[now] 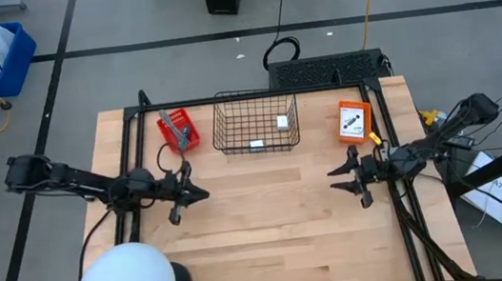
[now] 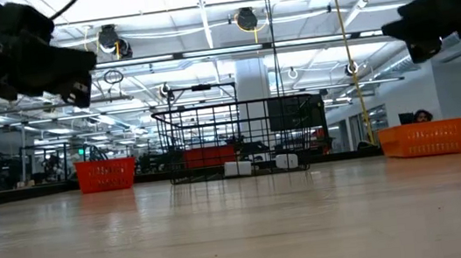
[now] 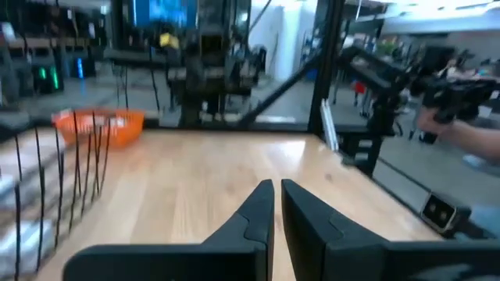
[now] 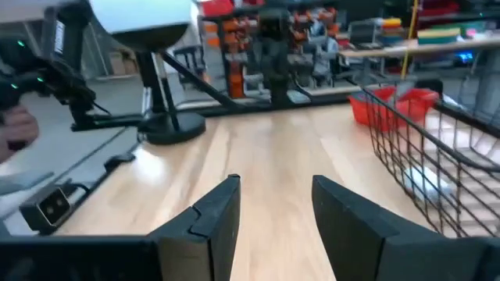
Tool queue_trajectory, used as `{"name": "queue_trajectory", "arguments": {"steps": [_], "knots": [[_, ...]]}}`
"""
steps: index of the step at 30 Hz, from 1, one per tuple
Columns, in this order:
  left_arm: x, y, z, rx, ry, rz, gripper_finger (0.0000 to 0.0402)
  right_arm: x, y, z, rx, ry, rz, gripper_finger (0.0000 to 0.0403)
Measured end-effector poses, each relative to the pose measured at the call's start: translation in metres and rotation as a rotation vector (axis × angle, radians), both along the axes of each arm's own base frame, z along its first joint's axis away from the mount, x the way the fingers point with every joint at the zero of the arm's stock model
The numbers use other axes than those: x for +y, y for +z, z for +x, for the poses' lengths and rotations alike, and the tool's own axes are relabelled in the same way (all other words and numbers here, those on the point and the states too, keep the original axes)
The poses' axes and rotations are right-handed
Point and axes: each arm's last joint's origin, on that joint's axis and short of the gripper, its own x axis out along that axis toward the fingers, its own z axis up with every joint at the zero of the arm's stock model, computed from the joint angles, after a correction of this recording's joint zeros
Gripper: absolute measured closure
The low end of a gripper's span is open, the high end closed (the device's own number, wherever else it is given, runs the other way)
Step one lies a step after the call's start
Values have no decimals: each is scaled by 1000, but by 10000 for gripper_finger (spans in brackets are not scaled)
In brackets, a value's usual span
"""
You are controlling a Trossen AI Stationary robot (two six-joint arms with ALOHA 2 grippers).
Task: Pick and place items into bin
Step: Return to Home Position
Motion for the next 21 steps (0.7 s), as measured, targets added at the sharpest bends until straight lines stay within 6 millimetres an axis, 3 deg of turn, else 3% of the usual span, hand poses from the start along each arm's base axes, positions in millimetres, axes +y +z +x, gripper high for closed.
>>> {"name": "queue_trajectory", "arguments": {"steps": [8,14,21], "knots": [[2,10,-9,-52,13,29,371,-4,7,-9,-60,3,8,252],[3,15,-15,-63,16,21,371,-7,-3,-15,43,4,-57,252],[5,20,-22,-100,28,43,371,-10,0,-21,25,5,-56,252]]}}
